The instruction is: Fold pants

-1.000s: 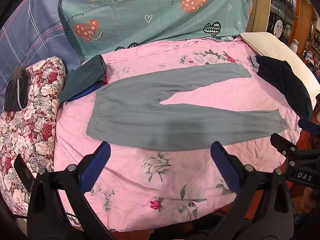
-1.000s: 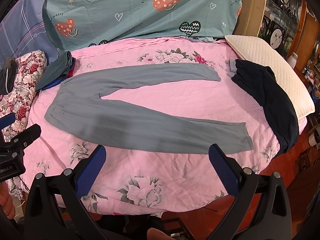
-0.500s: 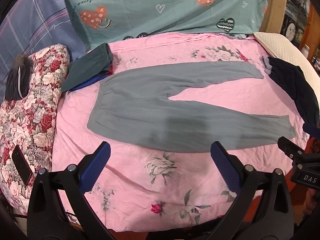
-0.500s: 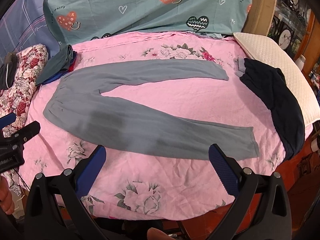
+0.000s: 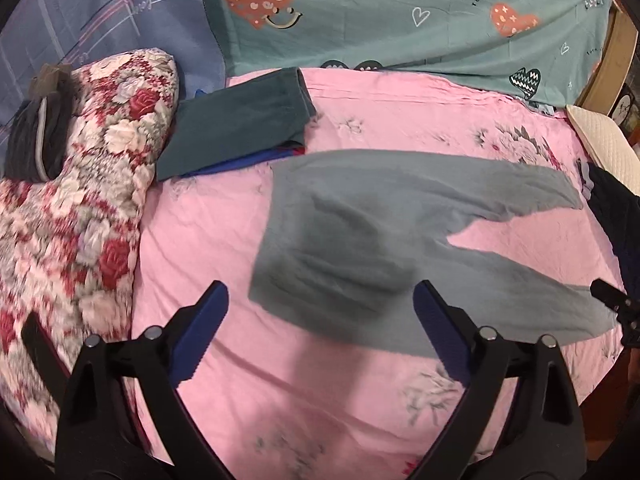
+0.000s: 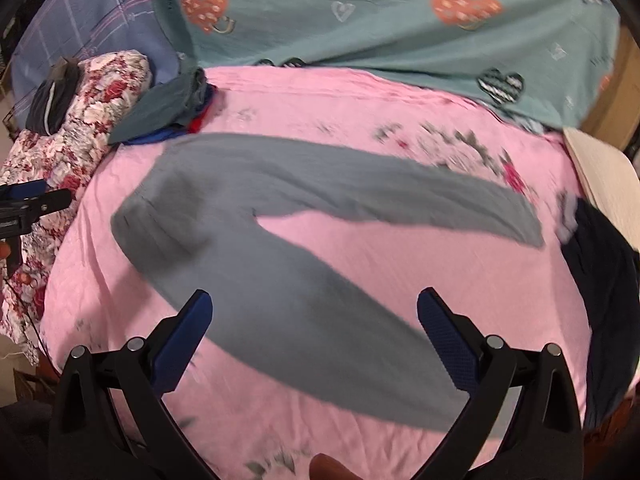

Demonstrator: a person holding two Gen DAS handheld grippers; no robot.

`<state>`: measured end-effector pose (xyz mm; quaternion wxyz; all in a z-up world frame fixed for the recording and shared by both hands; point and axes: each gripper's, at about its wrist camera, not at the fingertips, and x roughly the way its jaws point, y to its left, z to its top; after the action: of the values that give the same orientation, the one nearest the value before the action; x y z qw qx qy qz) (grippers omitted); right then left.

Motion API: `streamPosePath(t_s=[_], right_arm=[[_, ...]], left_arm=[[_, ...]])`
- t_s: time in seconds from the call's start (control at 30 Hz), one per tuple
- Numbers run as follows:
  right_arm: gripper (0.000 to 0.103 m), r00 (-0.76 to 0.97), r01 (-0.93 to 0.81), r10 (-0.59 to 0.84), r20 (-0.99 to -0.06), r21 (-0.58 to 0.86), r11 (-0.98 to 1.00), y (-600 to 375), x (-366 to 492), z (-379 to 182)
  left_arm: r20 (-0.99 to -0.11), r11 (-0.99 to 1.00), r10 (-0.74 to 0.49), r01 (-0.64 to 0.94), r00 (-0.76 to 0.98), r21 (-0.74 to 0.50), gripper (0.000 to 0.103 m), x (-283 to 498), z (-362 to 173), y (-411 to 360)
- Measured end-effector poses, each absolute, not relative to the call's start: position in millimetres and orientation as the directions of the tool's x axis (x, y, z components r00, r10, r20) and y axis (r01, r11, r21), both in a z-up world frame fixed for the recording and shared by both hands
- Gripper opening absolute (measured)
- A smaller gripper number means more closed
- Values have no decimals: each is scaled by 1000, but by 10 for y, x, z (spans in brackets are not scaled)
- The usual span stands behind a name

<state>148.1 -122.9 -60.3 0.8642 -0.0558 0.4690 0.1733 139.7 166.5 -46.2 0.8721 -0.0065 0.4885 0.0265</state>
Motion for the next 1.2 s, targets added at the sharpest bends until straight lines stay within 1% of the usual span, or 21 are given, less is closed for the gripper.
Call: streamPosePath(t_s=[0.03, 0.07, 0.13, 0.2, 0.3, 0.33, 0.37, 0.4, 0.43, 0.47, 0.57, 0.7, 0.77, 0.87, 0.93, 1.03, 1.1, 1.13, 1.17, 1.2], right_arm=[[102, 497, -375, 285, -820, 94, 922, -1136, 1620, -602], [102, 481, -395, 313, -819, 116, 911, -1049, 1748, -614], [102, 438, -414, 330, -836, 138, 900, -864, 2016, -662], [102, 416, -410, 302, -858, 119, 904, -691, 2286, -708], [102, 403, -456, 284, -870, 78, 886, -492, 2554, -748], [100, 396, -474, 273, -877, 59, 879, -429, 2671, -784], [91, 388, -492, 270, -881, 49, 869, -383, 2777, -825], [85, 379, -509, 268, -886, 43, 860, -350, 2884, -871], [75, 364, -527, 268, -892, 40, 849, -318, 3006, -936], [69, 344, -543, 267, -900, 41, 838, -291, 3136, -1012], [58, 282, -608, 274, -919, 49, 792, -200, 3471, -1241], [48, 202, -679, 309, -929, 95, 728, -100, 3913, -1552], [40, 164, -697, 321, -933, 120, 707, -68, 4101, -1690], [34, 114, -737, 328, -938, 142, 661, -9, 4279, -1864], [33, 87, -758, 328, -941, 151, 634, 8, 4338, -1947], [32, 76, -794, 318, -945, 135, 592, 32, 4342, -2020], [27, 92, -812, 312, -946, 110, 573, 48, 4323, -2038], [19, 105, -818, 302, -948, 91, 568, 54, 4310, -2035], [4, 114, -821, 294, -949, 77, 566, 57, 4298, -2032], [3, 116, -824, 293, -949, 72, 562, 58, 4277, -2026]], left_arm=[[-852, 999, 27, -35, 523, 10, 88, 1528, -494, 1786], [-856, 1000, 23, -27, 517, 11, 84, 1632, -528, 1864], [-862, 1000, -13, 5, 506, -13, 76, 1890, -626, 2041], [-874, 999, -40, 22, 483, -34, 60, 2122, -746, 2168], [-889, 995, -96, 47, 449, -84, 48, 2433, -956, 2300], [-894, 995, -102, 51, 436, -89, 47, 2544, -1045, 2332], [-898, 994, -106, 53, 428, -91, 45, 2622, -1115, 2347], [-898, 994, -112, 54, 426, -98, 44, 2695, -1172, 2385], [-899, 992, -123, 48, 420, -113, 44, 2770, -1244, 2415], [-903, 991, -135, 37, 409, -131, 44, 2833, -1307, 2450], [-906, 985, -162, 4, 391, -175, 43, 2994, -1482, 2546], [-911, 978, -186, -19, 368, -207, 41, 3193, -1706, 2598], [-909, 974, -203, -21, 364, -226, 41, 3295, -1797, 2609], [-905, 968, -227, -16, 361, -249, 41, 3419, -1919, 2623], [-900, 962, -251, -11, 356, -272, 41, 3494, -1987, 2645], [-898, 959, -263, -3, 351, -282, 41, 3590, -2062, 2651], [-898, 958, -268, -1, 348, -286, 39, 3632, -2102, 2673], [-896, 957, -272, 1, 350, -290, 39, 3652, -2111, 2695], [-892, 955, -280, 5, 356, -298, 38, 3677, -2109, 2699], [-889, 953, -284, 7, 359, -302, 38, 3696, -2108, 2700]])
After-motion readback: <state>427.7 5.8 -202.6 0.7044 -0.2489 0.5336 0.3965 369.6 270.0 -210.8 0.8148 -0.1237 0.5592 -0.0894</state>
